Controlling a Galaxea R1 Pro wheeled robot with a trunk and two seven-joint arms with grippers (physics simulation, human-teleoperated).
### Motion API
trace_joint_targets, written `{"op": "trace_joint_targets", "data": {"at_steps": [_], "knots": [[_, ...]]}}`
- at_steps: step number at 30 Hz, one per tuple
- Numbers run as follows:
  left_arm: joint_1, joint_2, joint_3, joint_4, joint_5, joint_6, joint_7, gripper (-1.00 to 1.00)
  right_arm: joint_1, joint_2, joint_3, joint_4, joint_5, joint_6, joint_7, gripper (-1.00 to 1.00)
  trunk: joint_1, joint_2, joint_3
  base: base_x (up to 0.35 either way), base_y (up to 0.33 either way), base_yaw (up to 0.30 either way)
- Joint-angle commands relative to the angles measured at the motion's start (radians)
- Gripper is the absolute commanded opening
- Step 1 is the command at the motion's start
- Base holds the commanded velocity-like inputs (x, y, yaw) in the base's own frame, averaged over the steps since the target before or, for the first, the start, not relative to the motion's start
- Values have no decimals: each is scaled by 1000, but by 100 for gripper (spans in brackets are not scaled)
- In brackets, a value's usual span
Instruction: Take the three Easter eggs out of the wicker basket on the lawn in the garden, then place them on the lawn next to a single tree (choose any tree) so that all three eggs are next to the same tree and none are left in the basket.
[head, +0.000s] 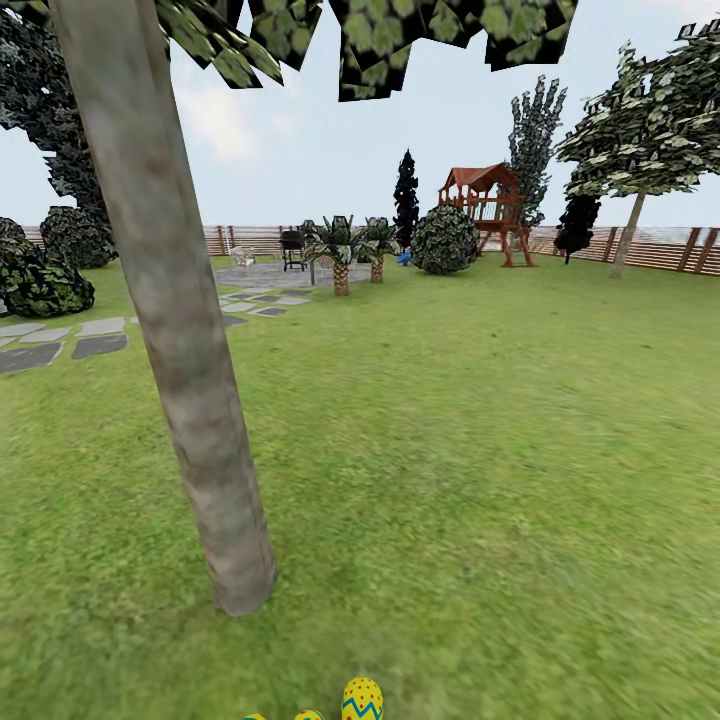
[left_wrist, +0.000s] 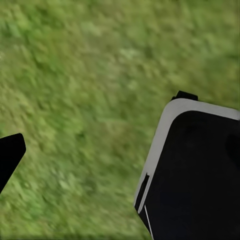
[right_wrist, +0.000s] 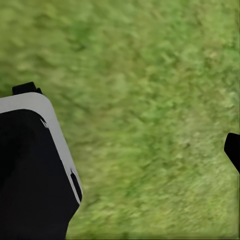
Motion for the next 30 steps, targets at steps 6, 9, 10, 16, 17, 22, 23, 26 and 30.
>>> {"op": "trace_joint_targets", "data": {"at_steps": [6,9,10,16,17,22,23,26,30], "knots": [[-1,-1,-4,-2,8,-3,3,100,0,9,8,8,-7,4,-2,100,1,-2,-2,0,0,0],[-1,0,-4,-2,8,-3,3,100,0,10,8,15,-8,5,-2,100,1,-2,-2,0,0,0],[-1,0,-4,-2,8,-3,3,100,1,10,9,17,-8,5,-2,100,1,-2,-2,0,0,0],[-1,0,-4,0,7,-3,3,100,1,13,9,22,-9,4,-2,100,1,-2,-2,0,0,0],[-1,0,-4,0,7,-3,3,100,2,13,9,23,-9,5,-2,100,1,-2,-2,0,0,0],[-1,0,-4,0,6,-3,3,100,2,12,9,24,-9,5,-2,100,1,-2,-2,0,0,0],[-1,0,-4,-1,6,-3,3,100,2,12,9,24,-9,5,-2,100,1,-2,-2,0,0,0],[-1,-1,-4,-2,7,-3,3,100,3,13,9,24,-9,5,-2,100,1,-2,-2,0,0,0],[-1,0,-3,-2,7,-3,3,100,2,13,9,25,-9,5,-2,100,1,-2,-2,0,0,0]]}}
